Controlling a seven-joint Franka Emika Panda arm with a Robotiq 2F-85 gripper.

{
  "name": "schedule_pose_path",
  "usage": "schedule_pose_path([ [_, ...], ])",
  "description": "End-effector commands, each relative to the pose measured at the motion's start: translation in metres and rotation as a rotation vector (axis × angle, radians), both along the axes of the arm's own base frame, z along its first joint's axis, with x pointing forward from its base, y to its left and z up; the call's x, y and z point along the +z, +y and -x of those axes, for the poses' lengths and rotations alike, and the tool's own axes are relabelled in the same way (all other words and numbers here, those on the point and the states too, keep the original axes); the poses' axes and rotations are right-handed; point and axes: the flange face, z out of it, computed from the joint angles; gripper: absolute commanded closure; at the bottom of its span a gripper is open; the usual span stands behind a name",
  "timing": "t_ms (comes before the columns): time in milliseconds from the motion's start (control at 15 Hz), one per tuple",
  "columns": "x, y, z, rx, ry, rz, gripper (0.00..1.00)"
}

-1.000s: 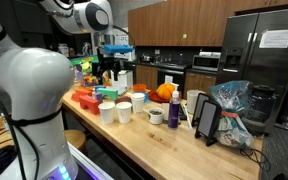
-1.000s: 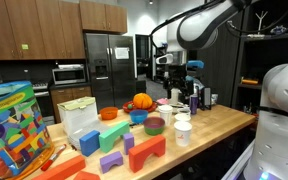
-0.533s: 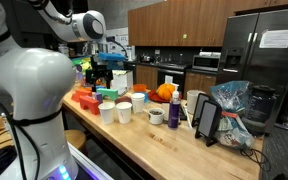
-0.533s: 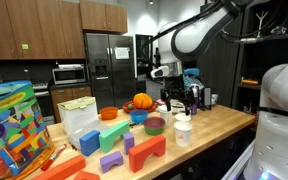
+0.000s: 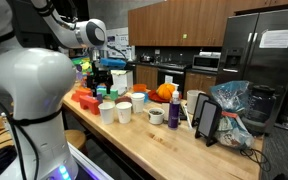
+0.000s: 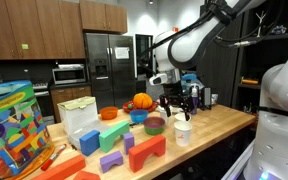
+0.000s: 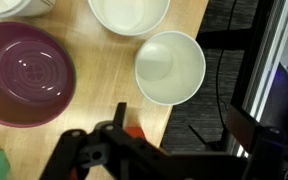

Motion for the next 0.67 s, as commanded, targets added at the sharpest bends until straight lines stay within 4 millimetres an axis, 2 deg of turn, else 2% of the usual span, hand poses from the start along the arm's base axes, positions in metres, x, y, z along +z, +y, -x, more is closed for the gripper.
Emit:
schedule_pose_path([
  [0, 0.000, 0.000, 0.000, 0.001, 0.002, 0.001, 0.00],
  [333, -0.001, -0.001, -0.005, 0.028, -0.015, -0.003, 0.00],
  [600, -0.002, 0.000, -0.022, 0.104, -0.124, -0.020, 0.00],
])
